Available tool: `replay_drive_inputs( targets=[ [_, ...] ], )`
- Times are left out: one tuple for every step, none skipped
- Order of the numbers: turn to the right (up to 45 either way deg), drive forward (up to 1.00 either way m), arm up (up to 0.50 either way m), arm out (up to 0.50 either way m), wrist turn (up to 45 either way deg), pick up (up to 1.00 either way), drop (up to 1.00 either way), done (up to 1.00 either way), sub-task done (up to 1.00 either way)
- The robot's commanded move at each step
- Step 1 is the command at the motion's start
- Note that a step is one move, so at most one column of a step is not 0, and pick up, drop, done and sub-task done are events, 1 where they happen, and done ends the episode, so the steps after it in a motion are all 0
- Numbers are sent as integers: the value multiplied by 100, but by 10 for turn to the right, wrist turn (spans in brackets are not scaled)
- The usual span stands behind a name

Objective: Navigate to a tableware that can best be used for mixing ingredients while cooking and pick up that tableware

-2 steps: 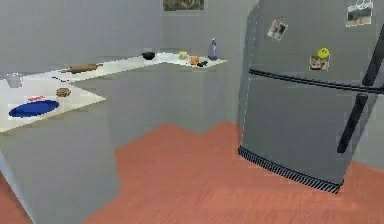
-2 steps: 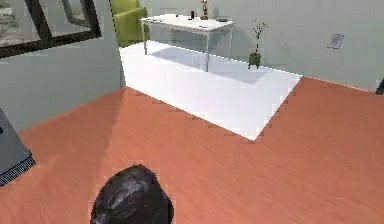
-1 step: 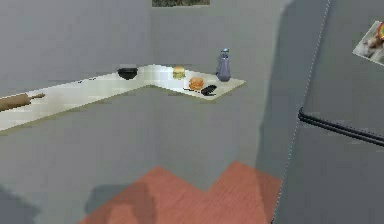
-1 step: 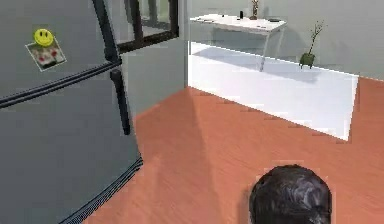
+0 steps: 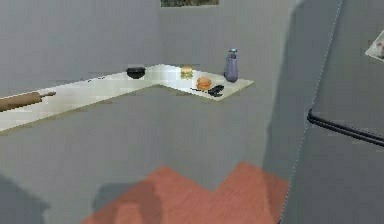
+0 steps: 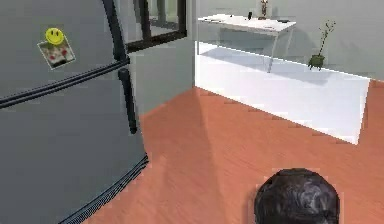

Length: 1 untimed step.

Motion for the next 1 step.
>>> replay_drive_inputs(
  targets=[
    [-90, 0, 0, 0, 0, 0, 0, 0, 0]
  ],
)
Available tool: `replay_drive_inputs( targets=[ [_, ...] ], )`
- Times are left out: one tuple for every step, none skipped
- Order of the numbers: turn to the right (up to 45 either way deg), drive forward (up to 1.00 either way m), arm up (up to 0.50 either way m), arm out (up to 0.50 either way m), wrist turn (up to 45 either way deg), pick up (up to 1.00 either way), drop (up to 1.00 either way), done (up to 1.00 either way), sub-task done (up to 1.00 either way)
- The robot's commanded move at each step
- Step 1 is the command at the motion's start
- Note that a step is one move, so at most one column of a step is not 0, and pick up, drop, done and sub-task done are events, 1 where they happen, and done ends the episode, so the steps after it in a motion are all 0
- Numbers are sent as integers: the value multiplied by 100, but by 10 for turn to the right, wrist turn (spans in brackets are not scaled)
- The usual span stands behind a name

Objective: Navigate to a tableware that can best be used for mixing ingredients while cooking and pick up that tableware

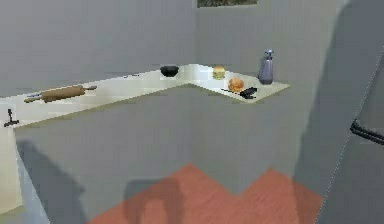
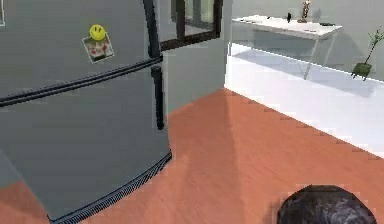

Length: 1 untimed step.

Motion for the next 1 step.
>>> replay_drive_inputs(
  targets=[
    [0, 95, 0, 0, 0, 0, 0, 0, 0]
  ],
)
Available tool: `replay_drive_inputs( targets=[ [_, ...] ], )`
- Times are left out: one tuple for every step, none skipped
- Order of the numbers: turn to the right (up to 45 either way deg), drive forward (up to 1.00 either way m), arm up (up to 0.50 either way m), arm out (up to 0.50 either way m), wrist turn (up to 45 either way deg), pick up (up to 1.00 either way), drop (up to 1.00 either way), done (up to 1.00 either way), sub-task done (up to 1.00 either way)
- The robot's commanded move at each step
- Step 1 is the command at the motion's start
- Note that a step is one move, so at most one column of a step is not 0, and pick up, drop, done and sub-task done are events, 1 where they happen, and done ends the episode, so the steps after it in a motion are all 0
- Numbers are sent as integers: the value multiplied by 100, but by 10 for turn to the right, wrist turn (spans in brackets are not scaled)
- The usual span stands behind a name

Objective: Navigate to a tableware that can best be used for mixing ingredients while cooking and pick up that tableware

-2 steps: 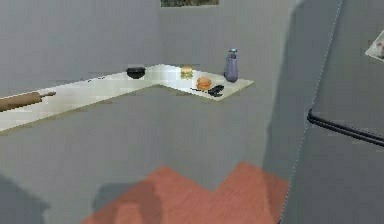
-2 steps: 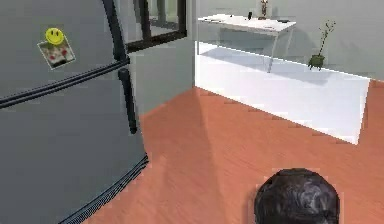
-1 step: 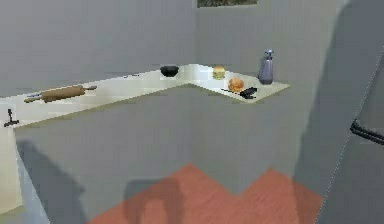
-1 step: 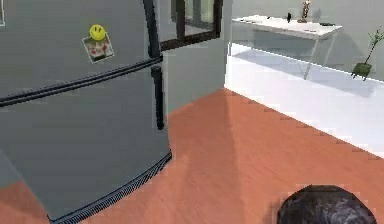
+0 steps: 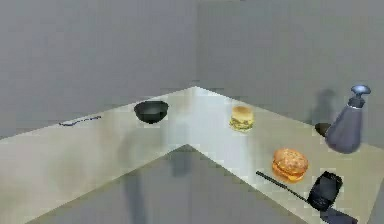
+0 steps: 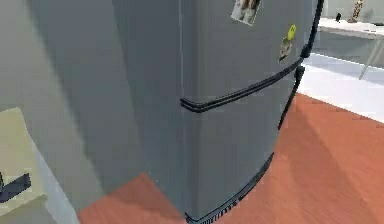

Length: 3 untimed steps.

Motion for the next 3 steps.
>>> replay_drive_inputs(
  targets=[
    [-450, 0, 0, 0, 0, 0, 0, 0, 0],
    [-450, 0, 0, 0, 0, 0, 0, 0, 0],
    [-450, 0, 0, 0, 0, 0, 0, 0, 0]
  ],
)
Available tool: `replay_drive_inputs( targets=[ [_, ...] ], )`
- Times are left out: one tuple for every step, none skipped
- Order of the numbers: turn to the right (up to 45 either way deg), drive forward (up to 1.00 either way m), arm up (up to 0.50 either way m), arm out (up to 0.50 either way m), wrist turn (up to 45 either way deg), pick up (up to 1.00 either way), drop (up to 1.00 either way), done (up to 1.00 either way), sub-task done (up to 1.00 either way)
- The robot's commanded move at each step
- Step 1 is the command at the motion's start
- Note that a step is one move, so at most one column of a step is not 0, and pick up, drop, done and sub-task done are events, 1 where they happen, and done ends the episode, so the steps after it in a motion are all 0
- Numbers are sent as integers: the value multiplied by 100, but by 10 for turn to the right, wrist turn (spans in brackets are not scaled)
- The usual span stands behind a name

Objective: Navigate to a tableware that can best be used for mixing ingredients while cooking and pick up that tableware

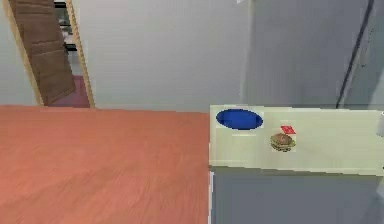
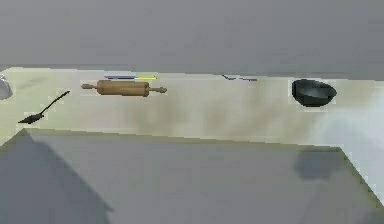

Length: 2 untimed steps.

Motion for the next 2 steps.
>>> replay_drive_inputs(
  targets=[
    [-270, 0, 0, 0, 0, 0, 0, 0, 0],
    [0, 35, 0, 0, 0, 0, 0, 0, 0]
  ],
)
